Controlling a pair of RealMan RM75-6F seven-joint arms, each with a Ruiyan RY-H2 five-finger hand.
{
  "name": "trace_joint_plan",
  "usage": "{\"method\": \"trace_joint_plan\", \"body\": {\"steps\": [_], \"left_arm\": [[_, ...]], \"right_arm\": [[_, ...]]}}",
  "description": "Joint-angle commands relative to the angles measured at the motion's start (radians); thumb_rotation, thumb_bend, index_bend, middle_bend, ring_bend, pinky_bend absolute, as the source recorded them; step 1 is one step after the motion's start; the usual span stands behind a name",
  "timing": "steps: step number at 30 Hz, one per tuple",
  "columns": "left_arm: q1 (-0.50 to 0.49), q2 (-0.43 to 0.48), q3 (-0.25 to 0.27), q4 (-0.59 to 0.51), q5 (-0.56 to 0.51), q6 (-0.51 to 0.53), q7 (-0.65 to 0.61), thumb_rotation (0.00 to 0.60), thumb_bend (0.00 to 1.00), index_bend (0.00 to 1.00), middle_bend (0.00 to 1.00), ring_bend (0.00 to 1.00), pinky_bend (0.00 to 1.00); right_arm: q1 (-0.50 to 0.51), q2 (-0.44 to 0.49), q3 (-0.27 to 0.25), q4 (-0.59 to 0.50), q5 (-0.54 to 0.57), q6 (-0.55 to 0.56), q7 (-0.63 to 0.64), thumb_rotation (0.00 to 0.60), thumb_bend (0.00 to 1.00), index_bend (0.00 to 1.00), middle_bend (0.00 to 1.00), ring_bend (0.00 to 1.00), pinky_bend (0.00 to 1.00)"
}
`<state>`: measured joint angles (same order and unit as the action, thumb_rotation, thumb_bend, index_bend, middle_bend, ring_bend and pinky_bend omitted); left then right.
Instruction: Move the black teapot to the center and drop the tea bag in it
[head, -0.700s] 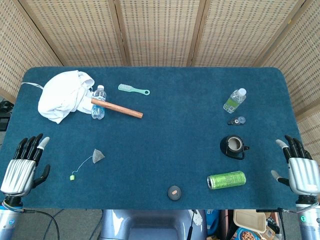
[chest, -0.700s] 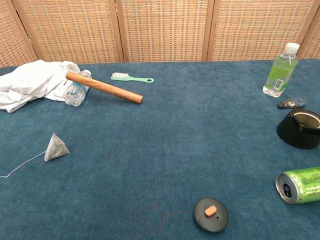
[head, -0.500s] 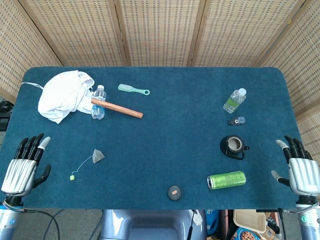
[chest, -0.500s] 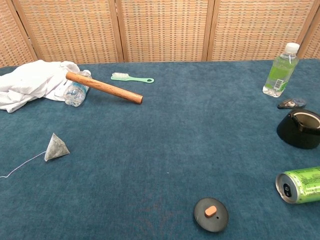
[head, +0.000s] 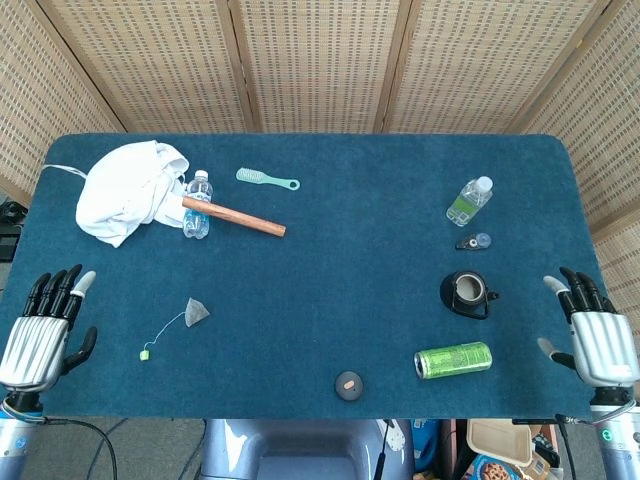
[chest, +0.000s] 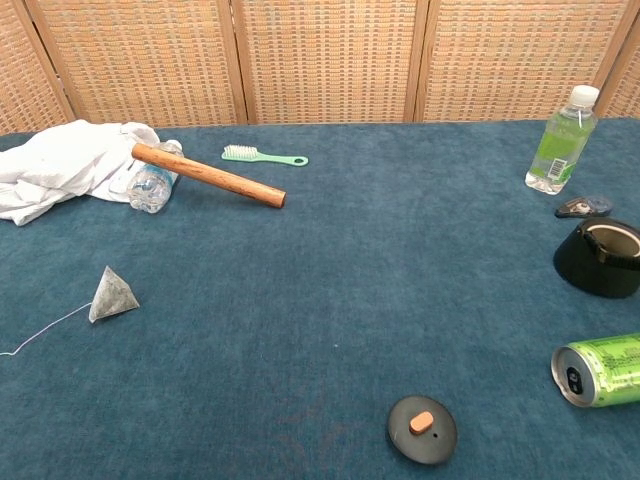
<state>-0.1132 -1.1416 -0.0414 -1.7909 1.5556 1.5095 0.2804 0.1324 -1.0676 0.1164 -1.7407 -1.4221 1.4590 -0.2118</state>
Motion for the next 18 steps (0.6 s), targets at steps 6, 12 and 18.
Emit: {"method": "trace_joint_plan", "body": {"steps": [6, 12, 18], "left_arm": [[-0.006, 0.007, -0.009, -0.004, -0.006, -0.003, 0.011, 0.6, 0.47, 0.0, 0.0, 0.0, 0.0], [-0.013, 0.009, -0.016, -0.008, -0.012, -0.009, 0.019, 0.6, 0.47, 0.0, 0.0, 0.0, 0.0], [-0.019, 0.011, -0.023, -0.007, -0.02, -0.014, 0.023, 0.6, 0.47, 0.0, 0.0, 0.0, 0.0]], "right_arm": [[0.066, 0.038, 0.012, -0.044, -0.035, -0.084, -0.01, 0.6, 0.41, 0.22, 0.27, 0.33, 0.53], [0.139, 0.062, 0.027, -0.086, -0.019, -0.196, -0.026, 0.6, 0.45, 0.27, 0.35, 0.44, 0.56], [0.215, 0.081, 0.04, -0.119, 0.024, -0.32, -0.039, 0.6, 0.47, 0.31, 0.39, 0.45, 0.58]]}}
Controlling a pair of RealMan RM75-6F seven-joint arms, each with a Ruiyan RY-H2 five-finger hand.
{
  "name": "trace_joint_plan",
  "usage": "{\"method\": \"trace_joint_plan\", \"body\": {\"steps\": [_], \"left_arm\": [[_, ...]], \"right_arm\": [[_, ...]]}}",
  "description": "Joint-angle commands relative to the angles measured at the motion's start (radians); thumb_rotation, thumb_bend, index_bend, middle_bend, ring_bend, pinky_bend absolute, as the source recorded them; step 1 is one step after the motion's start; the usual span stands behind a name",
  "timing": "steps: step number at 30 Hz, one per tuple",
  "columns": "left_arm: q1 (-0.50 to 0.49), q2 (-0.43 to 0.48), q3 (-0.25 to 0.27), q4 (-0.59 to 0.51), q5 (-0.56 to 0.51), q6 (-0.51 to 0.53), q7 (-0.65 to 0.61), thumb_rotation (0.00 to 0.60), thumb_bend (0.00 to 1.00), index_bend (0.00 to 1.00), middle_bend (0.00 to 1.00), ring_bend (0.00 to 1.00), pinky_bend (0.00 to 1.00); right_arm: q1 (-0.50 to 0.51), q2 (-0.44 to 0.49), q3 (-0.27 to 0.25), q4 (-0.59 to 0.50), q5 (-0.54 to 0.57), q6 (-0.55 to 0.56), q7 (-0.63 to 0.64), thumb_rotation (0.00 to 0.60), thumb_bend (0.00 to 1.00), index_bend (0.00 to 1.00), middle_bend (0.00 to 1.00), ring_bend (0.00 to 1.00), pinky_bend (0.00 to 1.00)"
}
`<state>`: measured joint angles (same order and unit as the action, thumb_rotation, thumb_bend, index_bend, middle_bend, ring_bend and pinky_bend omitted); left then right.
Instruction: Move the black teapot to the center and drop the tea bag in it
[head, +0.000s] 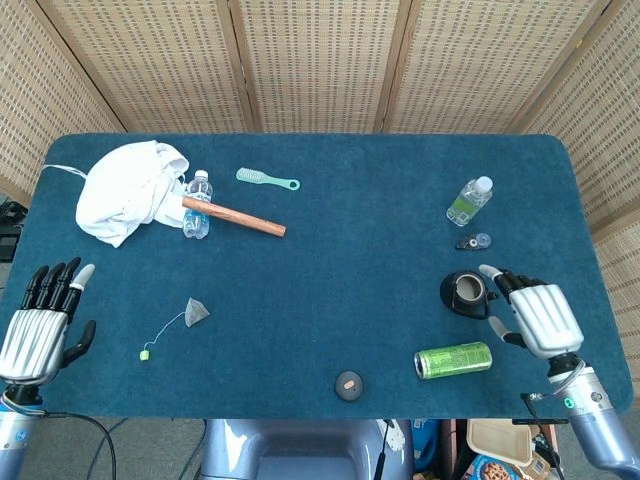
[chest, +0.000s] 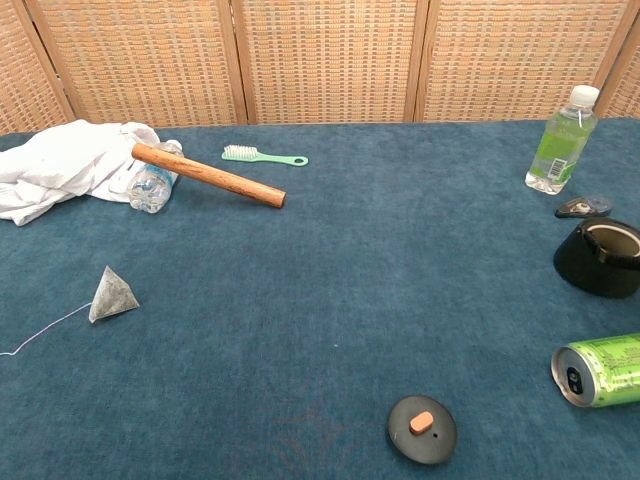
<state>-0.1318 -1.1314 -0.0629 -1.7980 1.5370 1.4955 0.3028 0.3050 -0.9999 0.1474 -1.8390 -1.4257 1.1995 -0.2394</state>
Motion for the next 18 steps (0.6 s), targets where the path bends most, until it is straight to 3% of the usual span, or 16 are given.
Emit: {"method": "trace_joint_plan", "body": {"steps": [1, 7, 14, 18], "left_arm": [[-0.002, 0.001, -0.003, 0.0, -0.004, -0.001, 0.001, 0.6, 0.47, 0.0, 0.0, 0.0, 0.0], [-0.009, 0.005, -0.011, 0.002, -0.011, -0.005, 0.004, 0.6, 0.47, 0.0, 0.0, 0.0, 0.0], [-0.019, 0.001, -0.014, 0.008, -0.024, -0.022, 0.004, 0.6, 0.47, 0.0, 0.0, 0.0, 0.0], [-0.022, -0.001, -0.013, 0.01, -0.026, -0.026, 0.004, 0.6, 0.47, 0.0, 0.0, 0.0, 0.0]], "right_arm": [[0.058, 0.018, 0.01, -0.027, 0.038, -0.088, -0.018, 0.6, 0.47, 0.31, 0.39, 0.45, 0.59], [0.131, 0.023, 0.012, -0.04, 0.096, -0.204, -0.077, 0.6, 0.47, 0.31, 0.39, 0.47, 0.6], [0.205, -0.006, 0.009, -0.029, 0.206, -0.29, -0.16, 0.6, 0.5, 0.33, 0.42, 0.64, 0.76], [0.22, -0.011, 0.004, -0.026, 0.236, -0.3, -0.179, 0.6, 0.52, 0.33, 0.42, 0.68, 0.81]]}}
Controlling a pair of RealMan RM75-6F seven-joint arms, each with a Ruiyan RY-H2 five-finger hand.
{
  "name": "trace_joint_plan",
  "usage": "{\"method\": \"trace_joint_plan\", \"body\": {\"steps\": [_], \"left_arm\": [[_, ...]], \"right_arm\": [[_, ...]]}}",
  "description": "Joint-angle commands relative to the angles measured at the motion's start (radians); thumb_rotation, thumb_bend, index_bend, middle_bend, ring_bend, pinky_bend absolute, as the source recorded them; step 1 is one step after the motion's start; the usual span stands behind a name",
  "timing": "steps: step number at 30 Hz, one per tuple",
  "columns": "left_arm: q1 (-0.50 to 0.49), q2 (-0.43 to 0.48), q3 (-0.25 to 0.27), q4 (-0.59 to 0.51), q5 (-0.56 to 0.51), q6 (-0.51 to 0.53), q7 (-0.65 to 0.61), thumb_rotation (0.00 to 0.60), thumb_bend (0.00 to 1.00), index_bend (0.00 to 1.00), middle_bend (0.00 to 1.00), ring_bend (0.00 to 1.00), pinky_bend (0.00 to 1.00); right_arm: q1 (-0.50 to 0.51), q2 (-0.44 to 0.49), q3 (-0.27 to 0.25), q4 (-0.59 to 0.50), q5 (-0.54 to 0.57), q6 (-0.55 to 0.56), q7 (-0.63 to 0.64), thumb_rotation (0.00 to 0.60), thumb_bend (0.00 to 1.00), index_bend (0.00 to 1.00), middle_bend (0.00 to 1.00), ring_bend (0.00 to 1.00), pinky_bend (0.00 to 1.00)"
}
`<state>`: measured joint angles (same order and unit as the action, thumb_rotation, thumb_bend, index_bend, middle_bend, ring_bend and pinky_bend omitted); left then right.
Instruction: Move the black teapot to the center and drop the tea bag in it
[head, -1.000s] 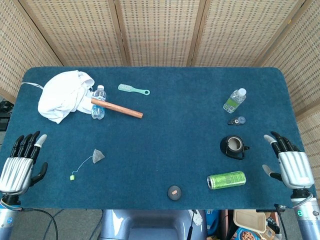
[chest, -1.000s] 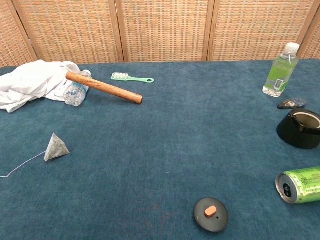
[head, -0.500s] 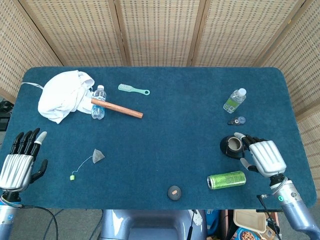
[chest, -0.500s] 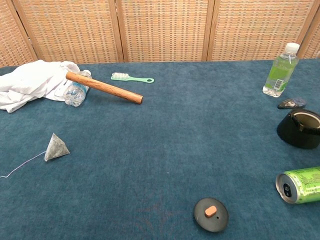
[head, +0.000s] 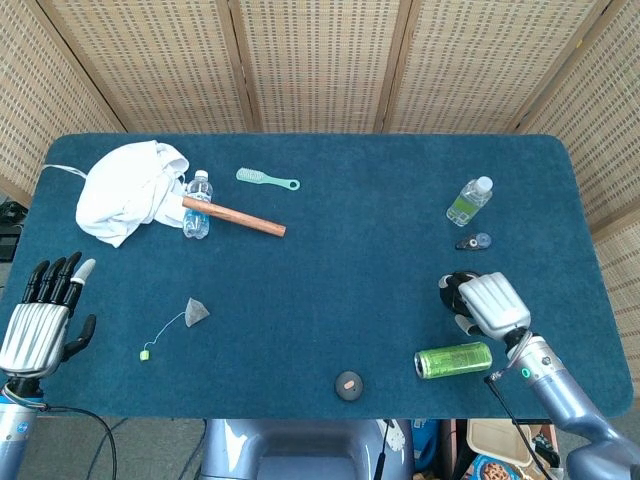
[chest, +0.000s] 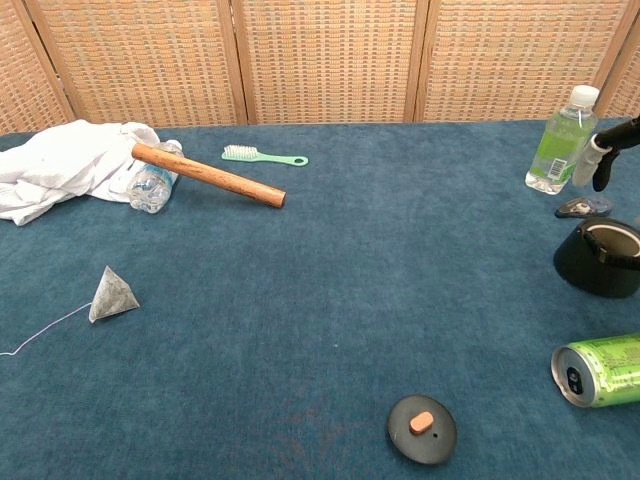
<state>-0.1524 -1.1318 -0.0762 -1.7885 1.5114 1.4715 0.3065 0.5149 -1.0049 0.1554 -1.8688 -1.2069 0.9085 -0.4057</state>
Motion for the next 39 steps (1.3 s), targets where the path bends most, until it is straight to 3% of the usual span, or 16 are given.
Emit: {"method": "trace_joint_plan", "body": {"steps": [1, 16, 39], "left_arm": [[-0.002, -0.002, 0.001, 0.001, -0.001, -0.003, 0.001, 0.6, 0.47, 0.0, 0.0, 0.0, 0.0], [-0.014, -0.013, 0.009, 0.0, -0.004, -0.022, 0.011, 0.6, 0.47, 0.0, 0.0, 0.0, 0.0], [-0.01, -0.02, 0.023, 0.027, -0.028, -0.034, -0.025, 0.6, 0.47, 0.0, 0.0, 0.0, 0.0]], "right_arm": [[0.014, -0.008, -0.006, 0.006, 0.027, -0.012, -0.018, 0.6, 0.52, 0.33, 0.42, 0.69, 0.82], [0.07, -0.018, -0.076, 0.022, 0.15, -0.041, -0.152, 0.6, 0.55, 0.36, 0.4, 0.7, 0.83], [0.195, -0.071, -0.116, 0.041, 0.23, -0.084, -0.249, 0.6, 0.55, 0.36, 0.37, 0.7, 0.83]]}}
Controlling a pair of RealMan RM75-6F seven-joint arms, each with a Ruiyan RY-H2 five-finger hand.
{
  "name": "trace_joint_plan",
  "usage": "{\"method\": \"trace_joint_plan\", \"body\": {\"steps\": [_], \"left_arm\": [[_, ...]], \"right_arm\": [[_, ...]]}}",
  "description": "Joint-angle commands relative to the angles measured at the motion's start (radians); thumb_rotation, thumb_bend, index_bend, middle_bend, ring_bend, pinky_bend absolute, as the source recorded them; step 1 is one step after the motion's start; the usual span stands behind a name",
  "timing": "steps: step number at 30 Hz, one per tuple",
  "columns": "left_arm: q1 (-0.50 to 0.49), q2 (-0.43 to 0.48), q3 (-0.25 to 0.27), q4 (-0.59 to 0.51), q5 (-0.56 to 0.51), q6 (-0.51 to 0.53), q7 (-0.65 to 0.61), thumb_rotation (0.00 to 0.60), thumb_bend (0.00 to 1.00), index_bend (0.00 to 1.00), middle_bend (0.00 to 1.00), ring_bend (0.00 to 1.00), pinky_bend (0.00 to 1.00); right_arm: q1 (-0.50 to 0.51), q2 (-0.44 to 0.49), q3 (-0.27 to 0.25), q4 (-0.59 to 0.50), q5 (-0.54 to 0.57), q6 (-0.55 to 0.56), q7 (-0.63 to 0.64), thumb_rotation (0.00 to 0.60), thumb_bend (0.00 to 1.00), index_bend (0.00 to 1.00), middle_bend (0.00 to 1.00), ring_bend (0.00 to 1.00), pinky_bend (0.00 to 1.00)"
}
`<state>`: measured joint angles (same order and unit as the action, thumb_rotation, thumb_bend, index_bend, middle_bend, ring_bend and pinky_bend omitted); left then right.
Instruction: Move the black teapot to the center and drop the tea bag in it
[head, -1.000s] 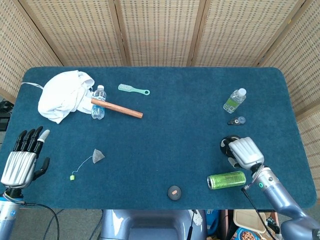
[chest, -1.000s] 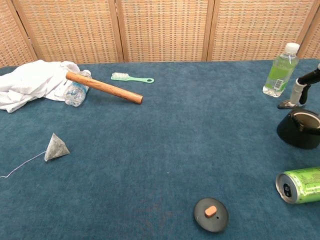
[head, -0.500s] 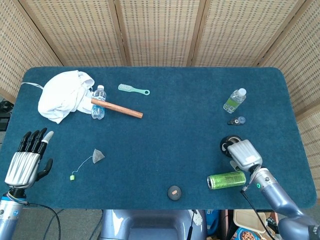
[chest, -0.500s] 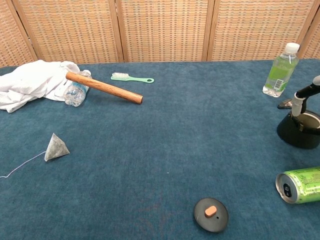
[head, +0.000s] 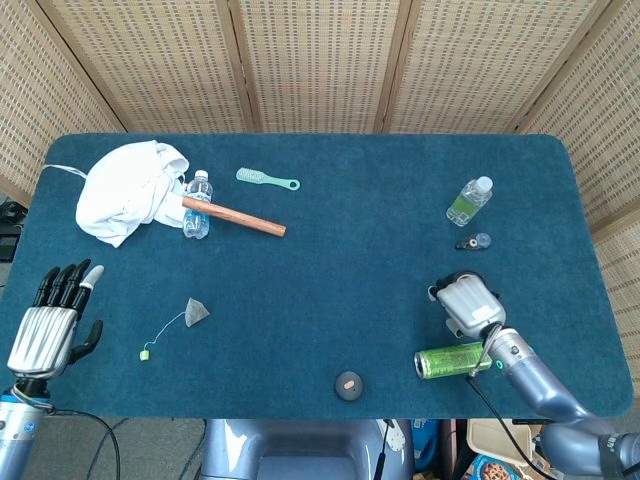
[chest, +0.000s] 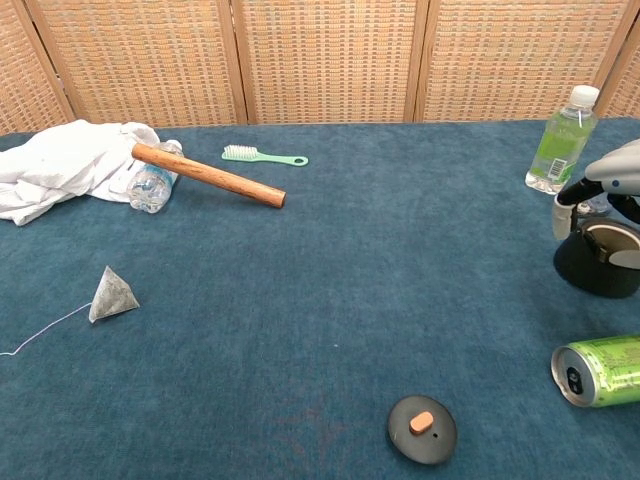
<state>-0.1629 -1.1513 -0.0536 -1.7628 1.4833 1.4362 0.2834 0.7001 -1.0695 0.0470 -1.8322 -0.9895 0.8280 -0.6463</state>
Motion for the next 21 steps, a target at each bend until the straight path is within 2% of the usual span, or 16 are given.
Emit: {"method": "trace_joint_plan", "body": {"steps": [1, 21], "left_arm": [[0.001, 0.0, 0.001, 0.002, 0.0, 0.002, -0.003, 0.6, 0.47, 0.0, 0.0, 0.0, 0.0], [0.004, -0.001, 0.008, 0.002, 0.002, 0.002, -0.014, 0.6, 0.47, 0.0, 0.0, 0.0, 0.0]], "right_arm": [[0.013, -0.009, -0.01, 0.005, 0.018, -0.004, -0.01, 0.6, 0.55, 0.36, 0.37, 0.7, 0.83], [0.046, -0.006, -0.078, 0.018, 0.1, 0.015, -0.039, 0.6, 0.55, 0.36, 0.39, 0.7, 0.83]]}}
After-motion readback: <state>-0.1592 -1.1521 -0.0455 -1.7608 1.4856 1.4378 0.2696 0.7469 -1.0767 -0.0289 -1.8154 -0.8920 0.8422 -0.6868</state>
